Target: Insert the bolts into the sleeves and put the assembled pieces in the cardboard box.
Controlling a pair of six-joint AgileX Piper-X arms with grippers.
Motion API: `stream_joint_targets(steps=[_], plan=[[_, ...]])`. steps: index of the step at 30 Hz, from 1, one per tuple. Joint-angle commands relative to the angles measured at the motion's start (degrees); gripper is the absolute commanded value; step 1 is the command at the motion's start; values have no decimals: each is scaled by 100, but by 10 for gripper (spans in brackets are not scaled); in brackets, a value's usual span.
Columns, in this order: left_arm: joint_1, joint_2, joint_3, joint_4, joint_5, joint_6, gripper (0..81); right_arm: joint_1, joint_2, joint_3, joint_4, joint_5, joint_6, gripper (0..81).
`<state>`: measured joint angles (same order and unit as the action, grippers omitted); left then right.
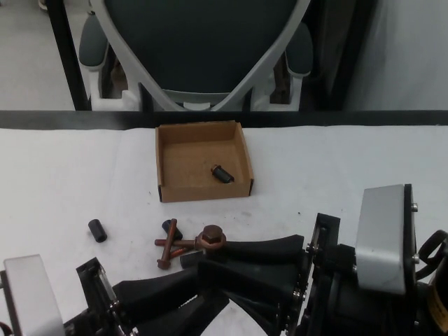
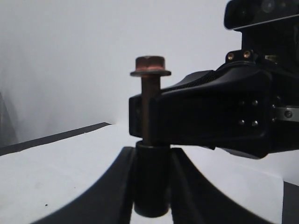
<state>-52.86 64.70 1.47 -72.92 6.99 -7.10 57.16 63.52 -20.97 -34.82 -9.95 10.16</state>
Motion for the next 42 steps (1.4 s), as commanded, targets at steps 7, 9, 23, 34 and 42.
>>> stream_joint_targets(steps=[7, 9, 23, 34, 42], plan=[[-37, -56, -147, -529, 336, 111, 8, -14, 57, 48, 635, -174, 289, 441], [-37, -56, -147, -529, 256, 111, 8, -14, 34, 48, 880, -74, 454, 518], [-37, -56, -147, 24, -871, 209, 8, -14, -1897, 48, 3482, -63, 431, 363], [86, -7, -1295, 3166, -1205, 198, 8, 294, -2319, 263, 4670, -63, 785, 3], [892, 4, -2497, 5437, -1159, 164, 8, 570, -2276, 576, 4701, 626, 1164, 2]])
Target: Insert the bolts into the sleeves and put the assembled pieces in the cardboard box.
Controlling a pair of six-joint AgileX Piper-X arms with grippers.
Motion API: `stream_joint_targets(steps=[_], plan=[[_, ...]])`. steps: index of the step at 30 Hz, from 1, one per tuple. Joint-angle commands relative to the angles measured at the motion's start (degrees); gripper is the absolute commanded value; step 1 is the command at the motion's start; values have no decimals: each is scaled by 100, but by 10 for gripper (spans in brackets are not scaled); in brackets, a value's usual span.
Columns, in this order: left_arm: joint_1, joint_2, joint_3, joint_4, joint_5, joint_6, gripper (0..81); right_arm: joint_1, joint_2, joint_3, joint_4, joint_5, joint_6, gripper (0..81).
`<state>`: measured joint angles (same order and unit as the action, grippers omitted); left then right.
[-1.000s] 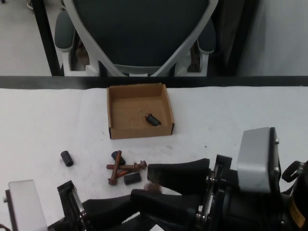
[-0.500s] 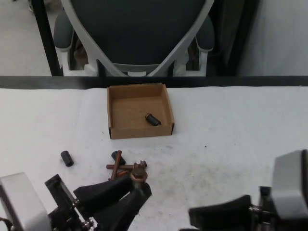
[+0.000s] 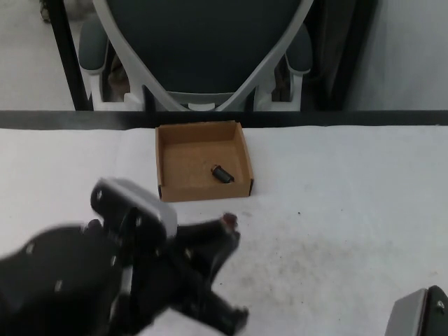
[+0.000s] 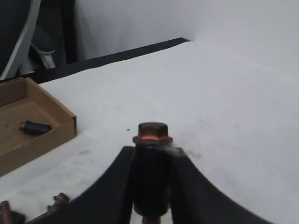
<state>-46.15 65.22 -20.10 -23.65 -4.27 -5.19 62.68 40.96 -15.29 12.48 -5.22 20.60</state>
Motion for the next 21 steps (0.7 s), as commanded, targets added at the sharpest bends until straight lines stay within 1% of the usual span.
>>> stream_joint_targets(steps=[1, 5, 11, 14, 21], plan=[[354, -48, -451, 772, -34, -80, 8, 18, 19, 6, -28, 153, 137, 2], [874, -48, -949, 1589, 273, -84, 8, 18, 206, 6, -101, 153, 136, 2], [1465, 119, -1652, 2365, 578, -84, 8, -23, 616, -46, -372, 321, 160, 2], [1590, 424, -2014, 2604, 613, -76, 8, -116, 882, -147, -465, 319, 160, 2], [1658, 1596, -2976, 3135, 660, 180, 8, -242, 1535, -486, -459, 273, 76, 2]])
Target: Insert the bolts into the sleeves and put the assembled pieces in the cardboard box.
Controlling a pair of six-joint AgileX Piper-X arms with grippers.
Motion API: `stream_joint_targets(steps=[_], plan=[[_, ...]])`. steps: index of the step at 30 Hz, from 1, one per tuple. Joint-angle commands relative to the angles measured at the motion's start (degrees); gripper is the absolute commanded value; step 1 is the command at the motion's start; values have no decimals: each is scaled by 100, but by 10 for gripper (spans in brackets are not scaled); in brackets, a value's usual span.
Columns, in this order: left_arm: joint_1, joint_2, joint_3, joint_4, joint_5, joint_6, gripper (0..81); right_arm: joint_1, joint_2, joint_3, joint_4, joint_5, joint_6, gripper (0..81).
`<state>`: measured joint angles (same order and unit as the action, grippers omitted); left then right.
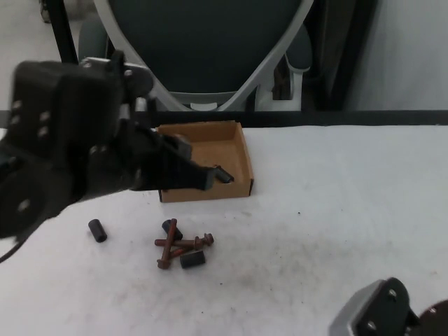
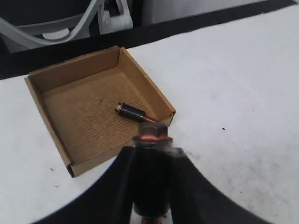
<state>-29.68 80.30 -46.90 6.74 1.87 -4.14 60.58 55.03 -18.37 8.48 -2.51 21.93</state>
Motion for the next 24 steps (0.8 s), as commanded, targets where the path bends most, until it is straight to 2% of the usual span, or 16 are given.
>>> stream_joint_targets(steps=[1, 7, 17, 24], plan=[[40, 240, -402, 117, 46, 74, 8, -32, 205, -213, -59, 4, -100, 2], [240, 1176, -1174, 250, 128, 74, 8, -73, 488, -271, -59, -7, -130, 2], [478, 2192, -2305, 550, 372, 174, 8, -635, 852, -501, -19, -678, -274, 2], [619, 2806, -2950, 1006, 360, 250, 8, -696, 918, -688, -19, -686, -467, 2]])
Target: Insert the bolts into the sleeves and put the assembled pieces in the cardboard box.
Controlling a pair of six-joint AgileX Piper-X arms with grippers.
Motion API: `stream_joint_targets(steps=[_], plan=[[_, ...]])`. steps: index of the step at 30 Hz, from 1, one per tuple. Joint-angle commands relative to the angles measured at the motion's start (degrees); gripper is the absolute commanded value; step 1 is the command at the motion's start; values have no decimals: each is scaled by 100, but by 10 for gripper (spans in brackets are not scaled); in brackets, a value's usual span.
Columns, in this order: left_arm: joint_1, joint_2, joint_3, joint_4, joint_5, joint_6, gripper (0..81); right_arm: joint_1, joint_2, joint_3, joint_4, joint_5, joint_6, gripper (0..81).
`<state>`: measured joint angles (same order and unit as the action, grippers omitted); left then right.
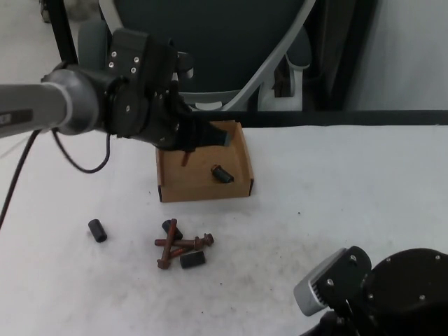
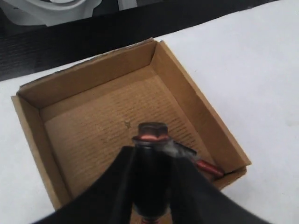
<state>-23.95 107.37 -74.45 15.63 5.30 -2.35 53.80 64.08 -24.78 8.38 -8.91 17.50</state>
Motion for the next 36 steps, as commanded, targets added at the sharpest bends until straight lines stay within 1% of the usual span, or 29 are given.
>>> stream_joint_targets(steps=[1, 11, 19, 20, 22, 23, 25, 27, 28, 29, 30, 32, 36], plan=[[61, 187, -263, 183, 16, 70, 8, -18, 13, -59, -9, -46, -94, 2], [156, 753, -451, 344, -10, 283, 8, -87, 27, -82, -9, -46, -99, 2], [206, 812, -451, 344, -7, 453, 3, -85, 27, -107, -9, -46, -99, 2], [206, 812, -451, 344, -7, 471, 13, -85, 27, -107, -9, -46, -99, 2], [206, 812, -451, 344, 41, 569, 75, -85, 27, -107, -9, -46, -99, 2], [206, 812, -451, 344, 40, 582, 125, -85, 27, -107, -9, -46, -99, 2], [206, 812, -451, 344, 40, 580, 241, -85, 27, -105, -28, -46, -99, 2], [206, 812, -451, 344, 40, 507, 389, -85, 27, -105, -33, -46, -99, 2], [206, 812, -451, 344, 28, 443, 447, -85, 27, -105, -43, -46, -99, 2], [206, 812, -451, 361, 14, 375, 480, -85, 27, -105, -43, -46, -113, 2], [206, 790, -451, 373, 36, 373, 484, -85, 27, -105, -43, -46, -117, 2], [206, 772, -451, 387, 41, 427, 468, -85, 27, -105, -43, -46, -117, 2], [206, 654, -451, 432, 299, 384, 455, -85, 128, -166, -43, -46, -149, 2]])
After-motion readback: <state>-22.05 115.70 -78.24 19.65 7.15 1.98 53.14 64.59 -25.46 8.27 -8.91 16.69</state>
